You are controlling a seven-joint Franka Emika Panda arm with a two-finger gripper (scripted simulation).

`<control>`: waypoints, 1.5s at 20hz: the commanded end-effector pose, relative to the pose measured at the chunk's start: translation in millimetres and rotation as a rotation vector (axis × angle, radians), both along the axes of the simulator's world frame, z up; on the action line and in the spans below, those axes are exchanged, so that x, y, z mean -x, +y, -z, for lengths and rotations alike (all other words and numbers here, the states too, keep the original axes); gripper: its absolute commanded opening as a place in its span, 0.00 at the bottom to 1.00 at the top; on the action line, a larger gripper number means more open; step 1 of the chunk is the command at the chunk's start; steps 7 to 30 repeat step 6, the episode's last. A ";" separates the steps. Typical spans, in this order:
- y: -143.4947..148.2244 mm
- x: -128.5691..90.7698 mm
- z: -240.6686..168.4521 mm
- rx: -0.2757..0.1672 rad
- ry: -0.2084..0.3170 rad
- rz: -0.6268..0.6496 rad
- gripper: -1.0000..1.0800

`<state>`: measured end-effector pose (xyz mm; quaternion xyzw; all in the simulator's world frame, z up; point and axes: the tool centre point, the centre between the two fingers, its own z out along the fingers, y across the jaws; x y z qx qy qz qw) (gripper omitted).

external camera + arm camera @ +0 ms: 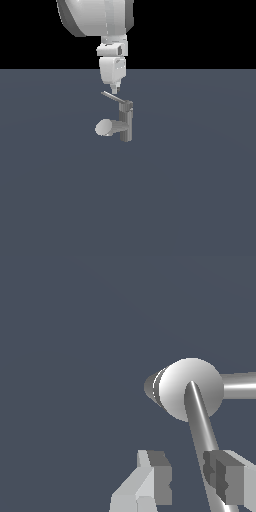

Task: Turn on the faucet by rotating a designated handle.

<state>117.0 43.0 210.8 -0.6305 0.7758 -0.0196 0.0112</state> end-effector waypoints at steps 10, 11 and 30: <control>43.5 -4.3 28.5 -0.015 0.042 -0.059 0.00; 43.5 -4.3 28.5 -0.015 0.042 -0.059 0.00; 43.5 -4.3 28.5 -0.015 0.042 -0.059 0.00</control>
